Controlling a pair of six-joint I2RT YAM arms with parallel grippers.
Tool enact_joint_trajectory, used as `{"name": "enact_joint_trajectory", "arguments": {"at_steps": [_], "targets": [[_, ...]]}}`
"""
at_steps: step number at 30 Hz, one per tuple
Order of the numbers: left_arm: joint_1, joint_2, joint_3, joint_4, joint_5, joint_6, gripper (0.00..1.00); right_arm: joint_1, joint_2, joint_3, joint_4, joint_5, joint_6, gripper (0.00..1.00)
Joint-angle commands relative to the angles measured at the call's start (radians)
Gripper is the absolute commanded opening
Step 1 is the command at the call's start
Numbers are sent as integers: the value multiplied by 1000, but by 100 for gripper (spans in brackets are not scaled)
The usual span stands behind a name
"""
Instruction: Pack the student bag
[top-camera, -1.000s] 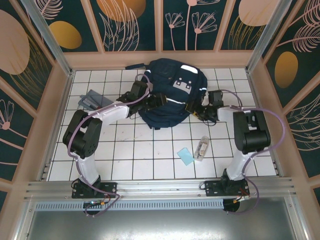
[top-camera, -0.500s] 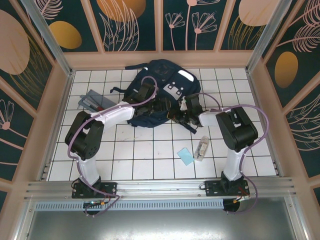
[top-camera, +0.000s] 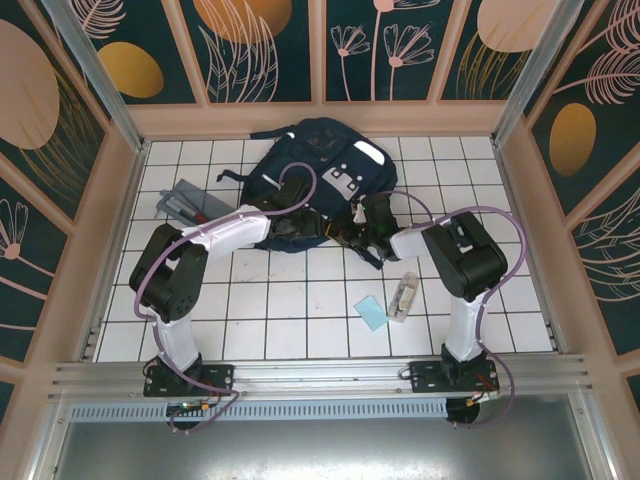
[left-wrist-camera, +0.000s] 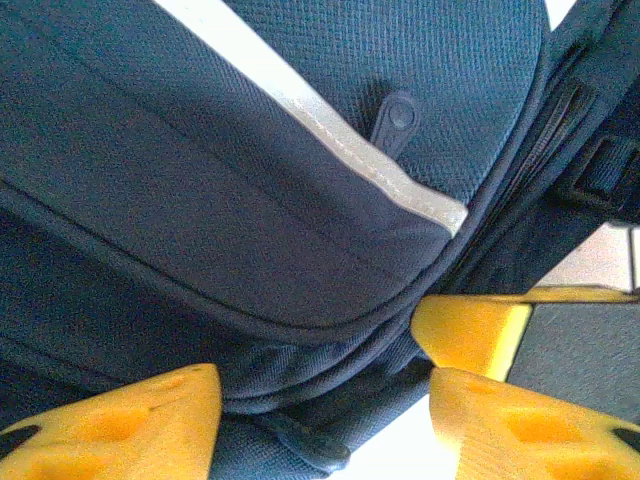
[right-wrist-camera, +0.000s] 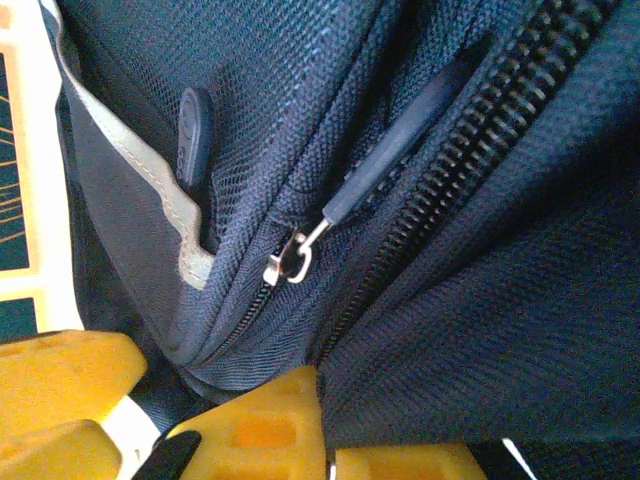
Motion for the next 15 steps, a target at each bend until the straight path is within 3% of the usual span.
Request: {"name": "enact_joint_trajectory", "arguments": {"at_steps": [1, 11, 15], "targets": [[-17, 37, 0, -79, -19, 28, 54, 19, 22, 16, 37, 5, 7, 8], [-41, 163, 49, -194, -132, 91, 54, 18, 31, 45, 4, -1, -5, 7], [-42, 200, 60, -179, -149, 105, 38, 17, 20, 46, -21, 10, -19, 7]]}}
